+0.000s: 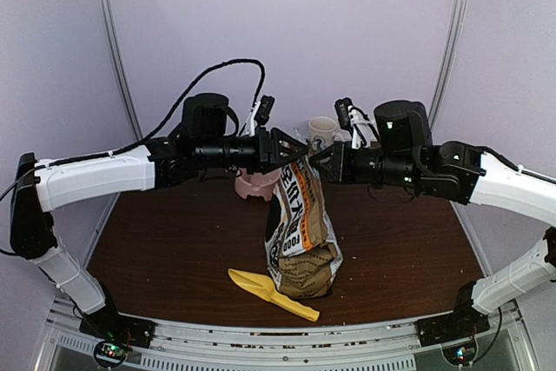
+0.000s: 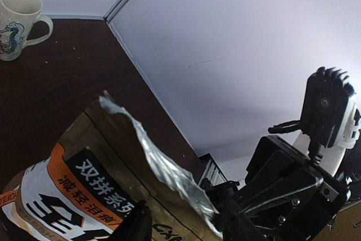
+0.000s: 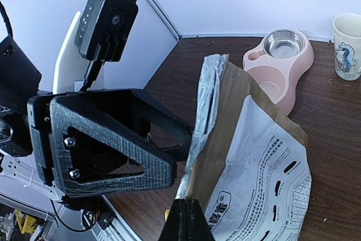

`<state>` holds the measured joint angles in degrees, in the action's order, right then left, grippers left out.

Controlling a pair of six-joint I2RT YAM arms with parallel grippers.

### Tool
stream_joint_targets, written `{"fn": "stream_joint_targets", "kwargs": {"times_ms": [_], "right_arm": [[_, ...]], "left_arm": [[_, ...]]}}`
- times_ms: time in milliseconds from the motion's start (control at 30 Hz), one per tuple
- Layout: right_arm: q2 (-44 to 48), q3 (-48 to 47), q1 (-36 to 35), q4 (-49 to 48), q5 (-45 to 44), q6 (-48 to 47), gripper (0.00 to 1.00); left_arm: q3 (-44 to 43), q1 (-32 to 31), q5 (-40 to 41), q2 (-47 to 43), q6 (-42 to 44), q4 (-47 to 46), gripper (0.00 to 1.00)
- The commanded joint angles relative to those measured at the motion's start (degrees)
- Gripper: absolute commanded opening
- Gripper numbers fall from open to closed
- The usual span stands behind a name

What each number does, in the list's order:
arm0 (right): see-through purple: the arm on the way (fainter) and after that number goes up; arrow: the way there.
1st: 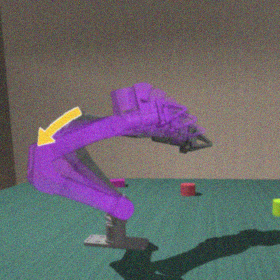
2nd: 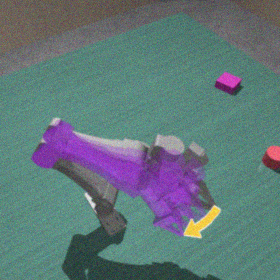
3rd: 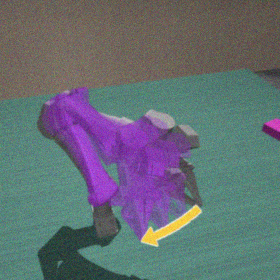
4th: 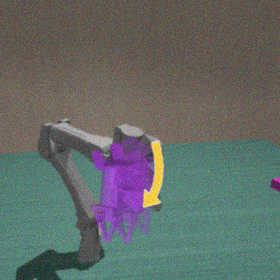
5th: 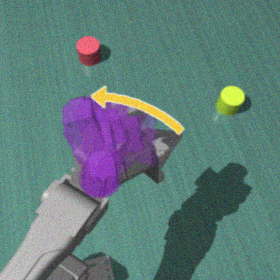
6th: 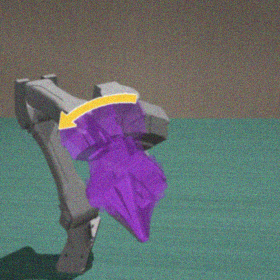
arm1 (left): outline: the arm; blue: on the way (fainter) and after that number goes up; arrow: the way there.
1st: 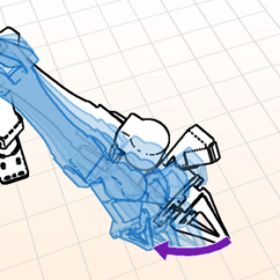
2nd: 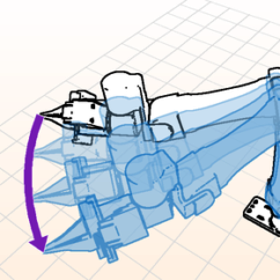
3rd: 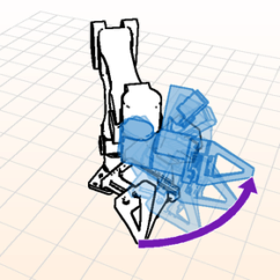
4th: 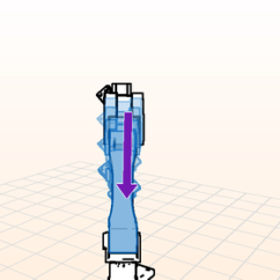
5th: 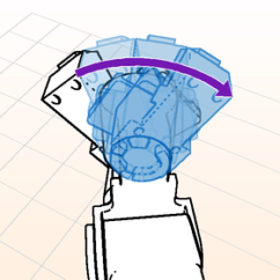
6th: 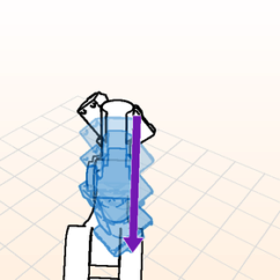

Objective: Serve the pet food

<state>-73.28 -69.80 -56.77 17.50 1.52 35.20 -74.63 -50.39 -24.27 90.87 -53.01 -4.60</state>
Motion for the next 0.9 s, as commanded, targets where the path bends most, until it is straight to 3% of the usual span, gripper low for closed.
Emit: {"fn": "stream_joint_targets", "kwargs": {"times_ms": [0, 467, 867], "right_arm": [[2.35, -0.31, 0.08, 1.19, 2.03, -1.0, 0.0], [2.33, -0.77, 0.16, 2.69, 1.16, -2.39, 0.0], [1.69, -2.18, 0.1, 4.33, 5.13, -6.75, 0.0]], "left_arm": [[-2.18, 0.38, -2.76, 1.27, 0.0, -2.52, 0.44], [-2.32, 0.38, -4.31, 3.2, -1.28, -3.03, 0.3], [-2.84, 0.38, -6.55, 5.16, -2.85, -4.5, 0.31]]}}
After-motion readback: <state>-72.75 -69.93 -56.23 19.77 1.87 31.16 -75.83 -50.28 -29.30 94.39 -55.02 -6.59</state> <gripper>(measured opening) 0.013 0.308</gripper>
